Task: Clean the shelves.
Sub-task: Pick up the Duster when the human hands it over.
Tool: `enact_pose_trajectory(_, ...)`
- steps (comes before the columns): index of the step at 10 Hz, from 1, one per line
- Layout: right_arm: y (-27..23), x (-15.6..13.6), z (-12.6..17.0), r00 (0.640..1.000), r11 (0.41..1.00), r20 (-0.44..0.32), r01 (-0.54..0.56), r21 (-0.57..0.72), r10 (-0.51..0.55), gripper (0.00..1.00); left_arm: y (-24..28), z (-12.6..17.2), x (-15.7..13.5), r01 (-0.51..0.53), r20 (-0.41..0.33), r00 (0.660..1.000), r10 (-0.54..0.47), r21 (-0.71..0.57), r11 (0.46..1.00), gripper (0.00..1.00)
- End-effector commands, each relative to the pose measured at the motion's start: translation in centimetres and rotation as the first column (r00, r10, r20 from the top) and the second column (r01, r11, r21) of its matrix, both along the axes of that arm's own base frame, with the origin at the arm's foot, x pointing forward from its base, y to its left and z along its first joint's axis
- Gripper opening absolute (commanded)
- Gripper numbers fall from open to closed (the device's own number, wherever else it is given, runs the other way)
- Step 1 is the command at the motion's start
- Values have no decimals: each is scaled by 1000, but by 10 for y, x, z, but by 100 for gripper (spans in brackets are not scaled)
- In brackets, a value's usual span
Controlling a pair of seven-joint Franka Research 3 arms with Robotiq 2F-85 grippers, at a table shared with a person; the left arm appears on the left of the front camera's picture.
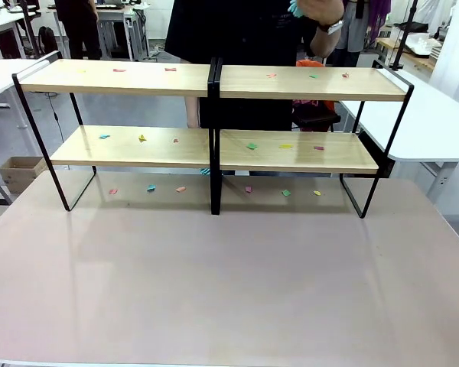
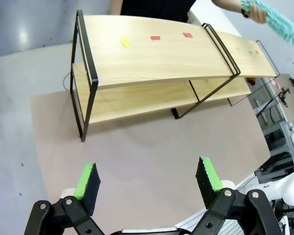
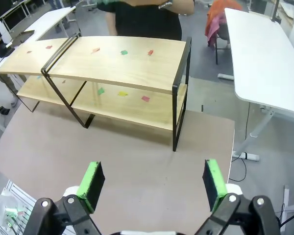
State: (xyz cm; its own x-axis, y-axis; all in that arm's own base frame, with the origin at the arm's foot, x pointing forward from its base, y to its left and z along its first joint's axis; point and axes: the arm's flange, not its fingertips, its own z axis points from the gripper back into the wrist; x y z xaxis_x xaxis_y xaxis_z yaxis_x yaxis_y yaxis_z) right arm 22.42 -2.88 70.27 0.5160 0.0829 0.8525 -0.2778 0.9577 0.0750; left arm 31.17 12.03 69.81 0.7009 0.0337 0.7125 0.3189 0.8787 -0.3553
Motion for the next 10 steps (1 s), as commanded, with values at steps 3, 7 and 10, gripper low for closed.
enact_pose_trajectory(3,-2,8,3,1000,1000,13,17,8,-17,100,-16,3,15,35,24,999,-35,27,999,100)
enact_pose_trajectory(7,-1,3,-2,1000,1000,-6,-4,5,4,100,-14,1,10,27,9,1000,-27,18,999,100)
enact_pose_trajectory(10,-1,3,-2,1000,1000,-6,-4,5,4,100,-14,1,10,27,9,1000,-27,18,999,100)
